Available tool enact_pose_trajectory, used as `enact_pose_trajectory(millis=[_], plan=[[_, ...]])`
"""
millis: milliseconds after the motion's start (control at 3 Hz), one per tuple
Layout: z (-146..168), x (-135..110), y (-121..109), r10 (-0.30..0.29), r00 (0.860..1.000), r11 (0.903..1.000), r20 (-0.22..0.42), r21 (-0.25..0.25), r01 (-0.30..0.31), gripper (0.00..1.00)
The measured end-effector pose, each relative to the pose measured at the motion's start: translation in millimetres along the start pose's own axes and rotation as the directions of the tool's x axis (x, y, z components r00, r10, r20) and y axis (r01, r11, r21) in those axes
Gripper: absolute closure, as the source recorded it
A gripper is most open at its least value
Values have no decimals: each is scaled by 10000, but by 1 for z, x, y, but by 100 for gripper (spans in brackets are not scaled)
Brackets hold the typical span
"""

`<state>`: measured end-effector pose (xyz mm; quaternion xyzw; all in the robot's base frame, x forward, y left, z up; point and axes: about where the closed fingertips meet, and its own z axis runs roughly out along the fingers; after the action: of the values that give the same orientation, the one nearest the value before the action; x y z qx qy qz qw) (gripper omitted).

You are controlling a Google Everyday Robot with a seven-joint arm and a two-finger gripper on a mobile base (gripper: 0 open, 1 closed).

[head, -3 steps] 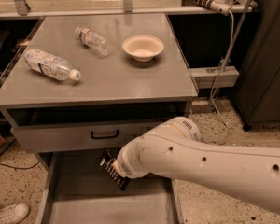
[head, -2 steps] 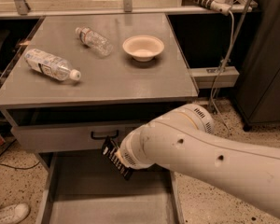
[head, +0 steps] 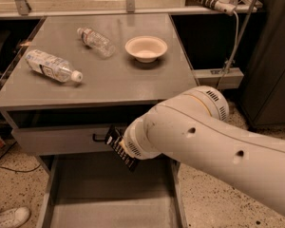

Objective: Pick rxbar chocolate from middle drawer and place on counter

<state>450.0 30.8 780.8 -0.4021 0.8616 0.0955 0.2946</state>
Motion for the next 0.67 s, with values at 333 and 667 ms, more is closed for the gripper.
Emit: enact_pose_trajectory(millis=[333,667], plan=[[-14,-17,-20,-4,10000,9995,11,304,4,100],[-35,-41,-47,-94,9999,9971,51,750,90,100]])
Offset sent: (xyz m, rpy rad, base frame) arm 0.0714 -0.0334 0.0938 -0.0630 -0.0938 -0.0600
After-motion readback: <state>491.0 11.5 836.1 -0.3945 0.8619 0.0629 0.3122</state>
